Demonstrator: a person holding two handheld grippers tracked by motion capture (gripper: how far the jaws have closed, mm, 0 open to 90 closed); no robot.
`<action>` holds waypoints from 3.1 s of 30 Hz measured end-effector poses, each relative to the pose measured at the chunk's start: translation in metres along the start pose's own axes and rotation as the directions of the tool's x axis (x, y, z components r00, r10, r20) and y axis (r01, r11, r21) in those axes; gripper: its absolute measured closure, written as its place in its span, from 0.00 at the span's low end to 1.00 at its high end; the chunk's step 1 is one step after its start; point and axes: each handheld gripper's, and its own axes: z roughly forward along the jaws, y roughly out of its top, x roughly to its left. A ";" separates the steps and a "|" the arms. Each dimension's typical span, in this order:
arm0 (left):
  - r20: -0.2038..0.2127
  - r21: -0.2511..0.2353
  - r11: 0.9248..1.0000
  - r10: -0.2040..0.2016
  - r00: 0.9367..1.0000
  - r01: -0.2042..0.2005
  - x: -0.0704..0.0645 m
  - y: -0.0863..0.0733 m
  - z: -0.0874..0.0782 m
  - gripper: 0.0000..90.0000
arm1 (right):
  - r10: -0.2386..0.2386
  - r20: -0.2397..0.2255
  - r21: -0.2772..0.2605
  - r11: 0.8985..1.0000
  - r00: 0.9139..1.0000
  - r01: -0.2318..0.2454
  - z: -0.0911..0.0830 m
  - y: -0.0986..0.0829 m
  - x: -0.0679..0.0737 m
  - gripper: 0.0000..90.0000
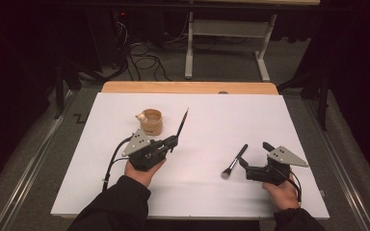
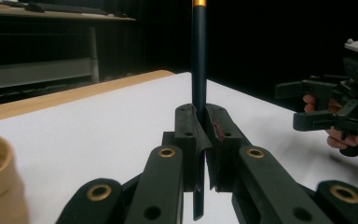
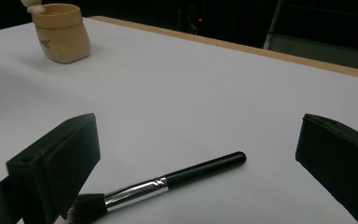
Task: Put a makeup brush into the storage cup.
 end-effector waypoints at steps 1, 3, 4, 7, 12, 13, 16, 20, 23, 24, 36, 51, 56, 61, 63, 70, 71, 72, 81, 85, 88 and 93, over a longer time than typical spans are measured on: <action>0.006 0.000 1.000 -0.002 1.000 0.002 -0.001 -0.002 0.001 0.94 | 0.001 0.000 -0.001 1.000 1.000 -0.001 -0.001 0.000 0.000 0.01; 0.016 0.001 1.000 -0.011 1.000 0.011 -0.002 -0.005 0.001 0.94 | 0.002 -0.004 -0.006 1.000 1.000 -0.002 -0.002 0.001 0.001 0.01; 0.018 0.003 1.000 -0.010 1.000 0.010 -0.003 -0.005 0.001 0.94 | -0.002 -0.006 -0.010 1.000 1.000 0.002 -0.003 0.002 0.002 0.01; 0.029 -0.004 1.000 -0.006 1.000 0.006 -0.005 -0.007 0.000 0.94 | -0.023 -0.001 -0.018 1.000 1.000 0.023 -0.005 0.006 0.006 0.01; 0.037 -0.011 1.000 0.001 0.999 -0.001 -0.005 -0.007 0.000 0.94 | -0.073 -0.005 -0.021 0.997 0.997 0.073 -0.004 0.024 0.020 0.01; 0.036 -0.014 1.000 0.003 0.999 -0.003 -0.005 -0.007 0.000 0.94 | -0.072 -0.013 -0.024 0.997 0.997 0.072 -0.003 0.029 0.023 0.01; 0.033 -0.025 1.000 0.003 0.999 -0.002 -0.004 -0.007 -0.001 0.94 | -0.077 -0.045 -0.028 0.997 0.996 0.076 0.000 0.043 0.030 0.01; 0.025 -0.030 1.000 0.005 1.000 -0.004 -0.003 -0.007 -0.002 0.94 | -0.084 -0.083 -0.021 0.996 0.993 0.082 0.010 0.056 0.038 0.01; 0.021 -0.031 1.000 0.000 1.000 0.001 -0.001 -0.008 -0.003 0.94 | -0.088 -0.096 -0.022 0.996 0.991 0.086 0.018 0.063 0.042 0.01; 0.019 -0.030 1.000 0.000 1.000 0.001 -0.001 -0.008 -0.003 0.94 | -0.089 -0.101 -0.027 0.996 0.991 0.087 0.020 0.065 0.043 0.01; 0.016 -0.032 0.999 0.004 1.000 -0.004 -0.001 -0.011 -0.002 0.94 | -0.071 -0.162 -0.054 0.997 0.984 0.063 0.038 0.073 0.065 0.02; 0.041 -0.006 1.000 0.011 0.999 -0.011 -0.014 -0.020 0.005 0.94 | 0.008 -0.276 -0.082 0.996 0.961 -0.032 0.030 0.059 0.067 0.15; 0.057 -0.006 1.000 0.014 0.998 -0.014 -0.018 -0.022 0.008 0.94 | 0.016 -0.315 -0.105 0.993 0.949 -0.052 0.027 0.060 0.074 0.18; 0.071 -0.015 1.000 0.018 0.997 -0.017 -0.024 -0.022 0.009 0.94 | 0.036 -0.343 -0.126 0.989 0.939 -0.083 0.025 0.062 0.080 0.19; 0.076 -0.015 1.000 0.019 0.997 -0.018 -0.026 -0.023 0.010 0.94 | 0.046 -0.354 -0.132 0.986 0.934 -0.099 0.024 0.062 0.081 0.20; 0.098 -0.021 0.999 0.026 0.995 -0.024 -0.034 -0.024 0.014 0.94 | 0.073 -0.392 -0.160 0.976 0.917 -0.146 0.018 0.065 0.082 0.26; 0.101 -0.021 1.000 0.024 0.995 -0.022 -0.035 -0.025 0.014 0.94 | 0.078 -0.395 -0.162 0.975 0.915 -0.153 0.018 0.066 0.082 0.27; 0.104 -0.019 1.000 0.024 0.994 -0.022 -0.036 -0.025 0.015 0.94 | 0.083 -0.400 -0.164 0.973 0.913 -0.161 0.017 0.066 0.082 0.27; 0.112 -0.015 1.000 0.019 0.994 -0.018 -0.042 -0.028 0.021 0.93 | 0.128 -0.415 -0.161 0.964 0.901 -0.211 0.017 0.066 0.077 0.33; 0.117 -0.011 1.000 0.024 0.993 -0.022 -0.045 -0.029 0.022 0.94 | 0.122 -0.417 -0.168 0.963 0.901 -0.209 0.017 0.064 0.076 0.42; 0.117 -0.014 1.000 0.025 0.993 -0.024 -0.045 -0.029 0.023 0.94 | 0.126 -0.421 -0.167 0.963 0.898 -0.213 0.017 0.064 0.076 0.46; 0.117 -0.015 0.999 0.031 0.993 -0.030 -0.046 -0.029 0.024 0.93 | 0.150 -0.439 -0.162 0.957 0.886 -0.242 0.019 0.062 0.075 0.52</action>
